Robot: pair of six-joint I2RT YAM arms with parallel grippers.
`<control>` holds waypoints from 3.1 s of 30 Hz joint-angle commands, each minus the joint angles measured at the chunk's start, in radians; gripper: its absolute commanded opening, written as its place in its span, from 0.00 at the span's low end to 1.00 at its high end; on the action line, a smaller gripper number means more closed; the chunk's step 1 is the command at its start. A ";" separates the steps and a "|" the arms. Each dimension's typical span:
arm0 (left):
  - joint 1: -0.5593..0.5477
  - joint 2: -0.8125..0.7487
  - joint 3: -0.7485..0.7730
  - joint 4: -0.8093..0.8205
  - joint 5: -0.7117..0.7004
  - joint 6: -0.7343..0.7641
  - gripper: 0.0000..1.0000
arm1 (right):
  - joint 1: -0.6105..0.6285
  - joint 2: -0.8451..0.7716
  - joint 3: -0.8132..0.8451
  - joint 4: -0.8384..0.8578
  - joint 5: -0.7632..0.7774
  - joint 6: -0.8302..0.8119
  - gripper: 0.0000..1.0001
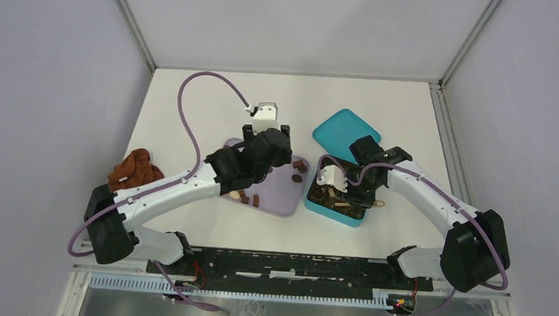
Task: Pack the chocolate
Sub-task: Place the fake chocolate in the packing box, then adjust the clamp.
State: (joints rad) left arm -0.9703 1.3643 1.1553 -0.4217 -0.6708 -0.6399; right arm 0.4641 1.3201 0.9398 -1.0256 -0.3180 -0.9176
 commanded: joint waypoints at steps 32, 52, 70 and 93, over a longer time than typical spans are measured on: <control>0.002 -0.356 -0.165 -0.129 -0.156 -0.146 0.75 | 0.109 0.138 0.268 0.052 0.065 0.132 0.36; 0.003 -0.767 -0.415 0.124 0.008 -0.355 0.78 | 0.223 0.415 0.728 0.129 -0.085 0.331 0.36; 0.021 -0.467 -0.470 0.705 0.096 -0.556 0.86 | 0.134 0.306 0.703 0.232 -0.460 0.468 0.35; 0.037 -0.253 -0.253 0.444 -0.004 -0.728 0.39 | 0.131 0.271 0.661 0.310 -0.540 0.546 0.35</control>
State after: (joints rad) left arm -0.9459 1.0935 0.8478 0.0319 -0.6491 -1.3178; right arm 0.5953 1.6375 1.6138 -0.7635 -0.8230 -0.3927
